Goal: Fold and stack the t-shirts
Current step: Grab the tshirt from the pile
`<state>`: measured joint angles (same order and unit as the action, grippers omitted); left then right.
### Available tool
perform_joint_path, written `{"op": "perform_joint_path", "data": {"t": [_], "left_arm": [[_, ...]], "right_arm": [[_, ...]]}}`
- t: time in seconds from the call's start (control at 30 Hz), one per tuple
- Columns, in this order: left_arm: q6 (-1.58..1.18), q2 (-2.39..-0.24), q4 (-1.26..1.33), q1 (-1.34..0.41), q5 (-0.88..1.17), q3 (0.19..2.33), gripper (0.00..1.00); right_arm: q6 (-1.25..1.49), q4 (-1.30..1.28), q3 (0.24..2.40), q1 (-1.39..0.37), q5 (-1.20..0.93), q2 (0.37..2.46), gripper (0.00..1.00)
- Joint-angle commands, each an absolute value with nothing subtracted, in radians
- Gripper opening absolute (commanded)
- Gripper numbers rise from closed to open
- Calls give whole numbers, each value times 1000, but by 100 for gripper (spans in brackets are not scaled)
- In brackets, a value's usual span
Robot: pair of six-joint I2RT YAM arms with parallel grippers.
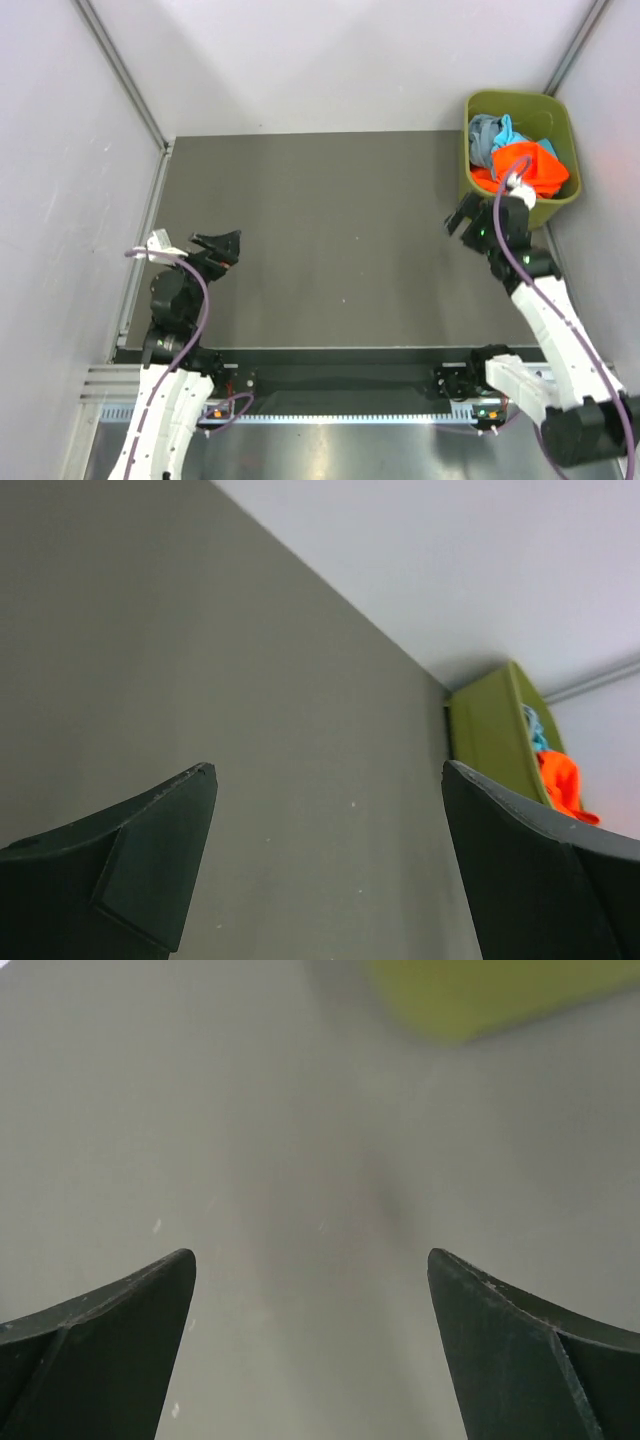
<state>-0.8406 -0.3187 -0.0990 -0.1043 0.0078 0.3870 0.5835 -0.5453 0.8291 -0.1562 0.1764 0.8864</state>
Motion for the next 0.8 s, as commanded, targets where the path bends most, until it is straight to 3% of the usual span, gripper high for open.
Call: {"op": "perform_joint_path", "data": {"t": [0.0, 0.17, 0.2, 0.33, 0.63, 0.67, 0.77], "left_arm": [[-838, -446, -300, -98, -87, 524, 99], [-830, -479, -318, -98, -87, 604, 99], [-854, -463, -314, -98, -95, 606, 99], [-904, -407, -421, -98, -150, 672, 99], [-511, -520, -558, -98, 150, 897, 98], [-505, -535, -572, -98, 172, 911, 97], [-454, -598, -620, -98, 340, 946, 79]], "right_arm": [[459, -641, 1053, -138, 402, 1029, 100], [357, -487, 1241, -83, 500, 1239, 96], [359, -453, 1315, -34, 488, 1276, 85], [393, -452, 1504, 103, 399, 1495, 66], [408, -570, 1655, 183, 393, 1667, 64], [411, -590, 1652, 181, 390, 1674, 63], [449, -578, 1583, 192, 377, 1641, 61]]}}
